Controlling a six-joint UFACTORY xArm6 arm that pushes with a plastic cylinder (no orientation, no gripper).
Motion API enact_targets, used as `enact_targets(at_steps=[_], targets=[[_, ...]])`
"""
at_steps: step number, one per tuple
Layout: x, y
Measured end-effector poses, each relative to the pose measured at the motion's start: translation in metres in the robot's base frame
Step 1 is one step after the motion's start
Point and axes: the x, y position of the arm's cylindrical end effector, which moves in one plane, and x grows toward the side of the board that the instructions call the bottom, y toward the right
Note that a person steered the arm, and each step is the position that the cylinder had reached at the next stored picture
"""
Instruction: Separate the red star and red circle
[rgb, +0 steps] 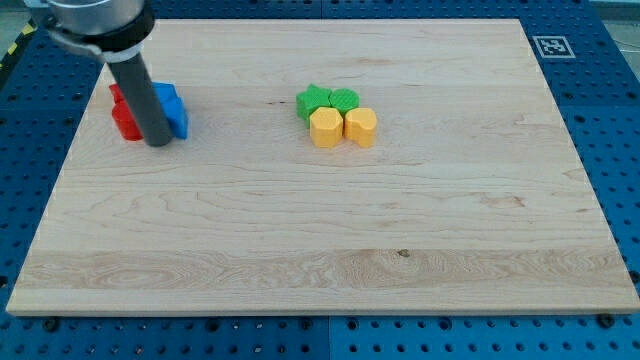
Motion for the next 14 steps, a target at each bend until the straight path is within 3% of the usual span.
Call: enact_targets(at_steps=[2,4,5,8,11,12,14], targets=[[0.028,0.027],[0.049,-0.040],[0.033,-0.068],[-0.066,-0.049],[-0.095,-0.085],[-0.124,-0.072],[-0.128,0.068]])
